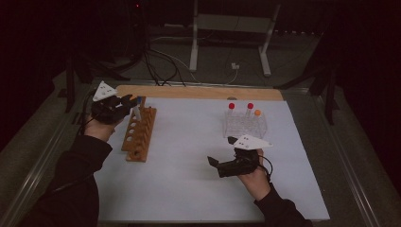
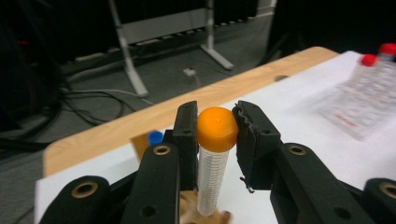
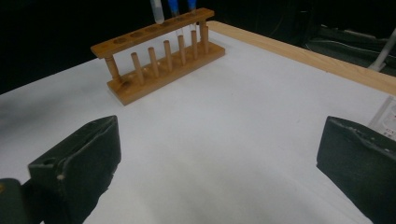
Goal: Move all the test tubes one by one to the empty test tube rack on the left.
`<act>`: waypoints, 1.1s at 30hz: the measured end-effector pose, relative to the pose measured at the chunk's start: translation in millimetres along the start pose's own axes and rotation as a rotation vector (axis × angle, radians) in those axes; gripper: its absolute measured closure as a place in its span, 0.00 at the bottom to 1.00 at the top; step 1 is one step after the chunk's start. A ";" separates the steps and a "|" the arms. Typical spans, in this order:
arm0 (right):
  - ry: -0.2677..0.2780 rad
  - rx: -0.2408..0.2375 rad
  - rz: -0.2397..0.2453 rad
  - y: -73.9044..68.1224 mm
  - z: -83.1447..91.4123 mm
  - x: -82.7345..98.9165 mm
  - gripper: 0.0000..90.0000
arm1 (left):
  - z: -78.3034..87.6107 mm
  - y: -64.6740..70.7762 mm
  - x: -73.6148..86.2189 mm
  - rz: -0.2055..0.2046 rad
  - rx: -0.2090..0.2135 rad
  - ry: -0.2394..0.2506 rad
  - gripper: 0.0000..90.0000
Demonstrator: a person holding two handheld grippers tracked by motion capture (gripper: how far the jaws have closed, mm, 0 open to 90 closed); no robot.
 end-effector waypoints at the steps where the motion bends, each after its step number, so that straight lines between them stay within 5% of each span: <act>1: -0.001 -0.001 -0.002 0.2 0.0 0.1 0.00 | -1.9 -1.8 -0.1 0.005 -0.002 -0.004 0.80; 6: -0.001 -0.001 -0.003 1.1 0.1 0.6 0.00 | -11.5 -9.8 2.1 0.015 -0.049 -0.023 0.80; 14: -0.003 -0.001 -0.007 2.1 0.2 1.5 0.00 | -30.3 -15.3 20.2 0.063 -0.047 -0.065 0.80; 33: 0.002 -0.004 -0.011 3.6 1.3 1.4 0.00 | -56.8 -12.9 49.2 0.081 -0.053 -0.138 0.80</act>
Point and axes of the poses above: each handheld gripper's, and its own axes: z roughly backward along the jaws, x roughly out of its underside, y roughly to its right, the point moved 4 cm from there along -z, roughly forward along the jaws, and after that the axes turned 13 degrees about -y, right-handed, at the moved point
